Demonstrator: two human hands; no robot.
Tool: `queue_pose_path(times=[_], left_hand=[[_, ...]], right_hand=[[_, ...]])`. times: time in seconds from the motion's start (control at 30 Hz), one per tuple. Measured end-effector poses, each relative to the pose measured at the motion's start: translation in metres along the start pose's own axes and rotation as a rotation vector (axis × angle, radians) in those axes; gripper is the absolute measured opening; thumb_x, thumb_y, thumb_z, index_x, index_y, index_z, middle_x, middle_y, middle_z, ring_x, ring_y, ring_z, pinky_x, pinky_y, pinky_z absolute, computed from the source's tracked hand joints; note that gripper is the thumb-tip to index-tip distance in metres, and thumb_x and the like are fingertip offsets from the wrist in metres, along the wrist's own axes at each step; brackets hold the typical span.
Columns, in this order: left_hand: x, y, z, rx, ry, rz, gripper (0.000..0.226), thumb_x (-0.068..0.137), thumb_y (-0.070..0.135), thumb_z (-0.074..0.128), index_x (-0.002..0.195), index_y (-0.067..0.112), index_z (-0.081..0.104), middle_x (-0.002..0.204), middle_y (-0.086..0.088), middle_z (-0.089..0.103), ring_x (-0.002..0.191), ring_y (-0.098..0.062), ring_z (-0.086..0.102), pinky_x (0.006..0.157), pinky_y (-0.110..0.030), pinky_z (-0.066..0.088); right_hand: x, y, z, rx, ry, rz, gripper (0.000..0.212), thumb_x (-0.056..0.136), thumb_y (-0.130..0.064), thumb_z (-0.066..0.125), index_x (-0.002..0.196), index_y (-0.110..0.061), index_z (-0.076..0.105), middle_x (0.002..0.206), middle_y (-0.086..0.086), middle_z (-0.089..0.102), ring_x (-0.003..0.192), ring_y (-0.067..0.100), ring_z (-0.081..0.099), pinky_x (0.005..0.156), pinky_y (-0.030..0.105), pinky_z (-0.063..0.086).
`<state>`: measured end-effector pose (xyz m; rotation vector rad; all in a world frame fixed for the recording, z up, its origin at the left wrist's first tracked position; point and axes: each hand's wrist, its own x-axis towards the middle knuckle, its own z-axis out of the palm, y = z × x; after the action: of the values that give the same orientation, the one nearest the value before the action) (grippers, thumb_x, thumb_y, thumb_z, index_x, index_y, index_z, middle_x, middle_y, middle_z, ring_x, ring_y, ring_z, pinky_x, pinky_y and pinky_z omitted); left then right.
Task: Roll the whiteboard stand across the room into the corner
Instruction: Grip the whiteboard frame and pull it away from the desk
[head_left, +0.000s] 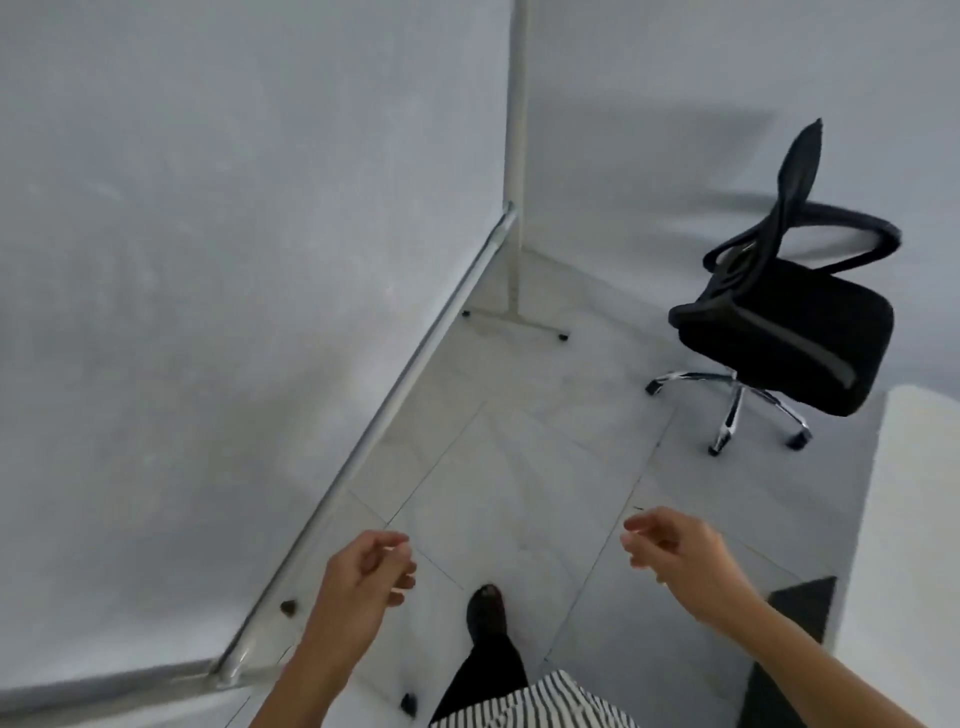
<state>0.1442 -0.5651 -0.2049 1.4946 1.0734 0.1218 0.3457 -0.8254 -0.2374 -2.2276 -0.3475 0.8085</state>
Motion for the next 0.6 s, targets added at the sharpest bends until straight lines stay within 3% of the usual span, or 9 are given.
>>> queue_pose_path(times=[0.1, 0.27, 0.6], left_hand=[[0.053, 0.031, 0.031, 0.017, -0.048, 0.019, 0.009, 0.090, 0.010, 0.059, 0.090, 0.011, 0.068, 0.070, -0.009, 0.073, 0.071, -0.027, 0.069, 0.068, -0.038, 0.053], [0.157, 0.101, 0.082, 0.017, -0.097, 0.048, 0.010, 0.091, 0.010, 0.058, 0.092, 0.009, 0.068, 0.075, -0.012, 0.072, 0.073, -0.028, 0.068, 0.071, -0.040, 0.054], [0.337, 0.297, 0.171, 0.115, -0.220, 0.239, 0.009, 0.090, 0.010, 0.059, 0.093, 0.009, 0.067, 0.077, -0.014, 0.072, 0.073, -0.024, 0.070, 0.068, -0.034, 0.054]], right_hand=[[0.036, 0.001, -0.029, 0.053, 0.039, 0.062, 0.008, 0.085, -0.029, 0.065, 0.093, -0.025, 0.066, 0.078, -0.001, 0.074, 0.072, 0.007, 0.070, 0.070, 0.032, 0.057], [0.123, -0.005, -0.081, 0.122, 0.164, 0.163, 0.005, 0.084, -0.026, 0.067, 0.089, -0.025, 0.067, 0.074, 0.001, 0.075, 0.072, 0.010, 0.071, 0.073, 0.041, 0.058], [0.285, -0.070, -0.187, 0.271, 0.274, 0.225, 0.004, 0.085, -0.021, 0.067, 0.088, -0.024, 0.068, 0.072, 0.000, 0.075, 0.071, 0.020, 0.071, 0.068, 0.045, 0.055]])
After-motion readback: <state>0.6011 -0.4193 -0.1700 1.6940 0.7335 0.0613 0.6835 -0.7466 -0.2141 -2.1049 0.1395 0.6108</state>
